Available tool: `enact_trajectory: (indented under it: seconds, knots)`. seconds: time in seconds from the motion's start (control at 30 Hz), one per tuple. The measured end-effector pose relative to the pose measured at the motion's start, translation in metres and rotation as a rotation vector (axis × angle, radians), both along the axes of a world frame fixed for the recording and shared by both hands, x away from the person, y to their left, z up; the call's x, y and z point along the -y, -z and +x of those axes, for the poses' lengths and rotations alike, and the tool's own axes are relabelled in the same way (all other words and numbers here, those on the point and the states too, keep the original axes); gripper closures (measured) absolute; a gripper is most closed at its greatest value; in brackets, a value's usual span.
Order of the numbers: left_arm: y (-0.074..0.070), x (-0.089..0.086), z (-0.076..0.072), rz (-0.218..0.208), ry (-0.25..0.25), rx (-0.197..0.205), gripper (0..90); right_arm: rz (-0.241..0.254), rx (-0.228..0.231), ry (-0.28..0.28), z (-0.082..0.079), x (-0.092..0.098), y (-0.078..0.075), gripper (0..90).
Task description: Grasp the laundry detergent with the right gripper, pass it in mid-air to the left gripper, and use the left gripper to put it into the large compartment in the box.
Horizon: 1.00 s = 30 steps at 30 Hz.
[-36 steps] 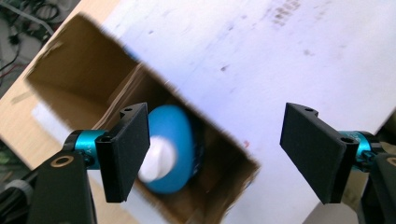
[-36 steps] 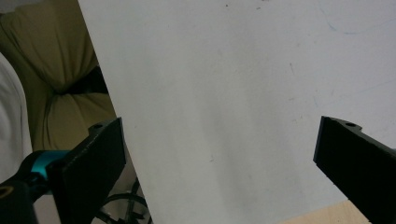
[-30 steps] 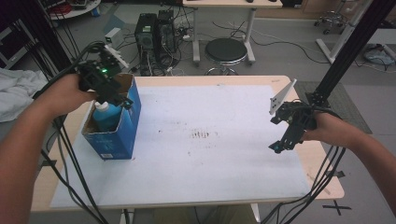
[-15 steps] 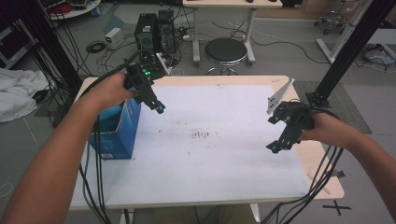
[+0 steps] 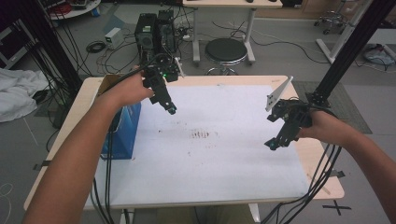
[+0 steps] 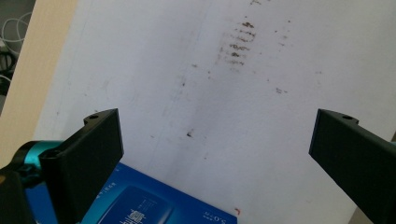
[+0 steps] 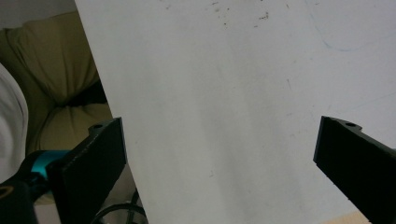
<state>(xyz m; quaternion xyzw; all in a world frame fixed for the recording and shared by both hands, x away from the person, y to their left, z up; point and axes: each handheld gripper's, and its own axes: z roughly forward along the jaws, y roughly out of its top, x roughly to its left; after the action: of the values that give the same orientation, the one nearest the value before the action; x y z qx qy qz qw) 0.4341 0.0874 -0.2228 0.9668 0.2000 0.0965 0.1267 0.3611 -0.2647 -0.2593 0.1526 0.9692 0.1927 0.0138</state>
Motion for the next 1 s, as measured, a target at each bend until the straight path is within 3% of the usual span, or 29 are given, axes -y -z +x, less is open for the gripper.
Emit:
enact_trajectory:
  seconds: [0.13,0.37,0.77,1.0]
  knots:
    - [0.002,0.006,0.011,0.012,0.036,0.022,2.9,0.001,-0.005,-0.001,0.004,-0.001,0.001,1.6]
    - [0.0,0.014,0.026,-0.006,0.07,0.013,2.9,-0.002,-0.017,-0.004,0.01,-0.002,0.003,1.6]
    - [0.01,0.023,0.03,0.003,0.139,-0.018,2.9,-0.011,-0.027,-0.006,0.015,-0.004,0.005,1.6]
    - [0.01,0.026,0.029,-0.004,0.146,-0.016,2.9,-0.009,-0.023,-0.011,0.014,-0.004,0.005,1.6]
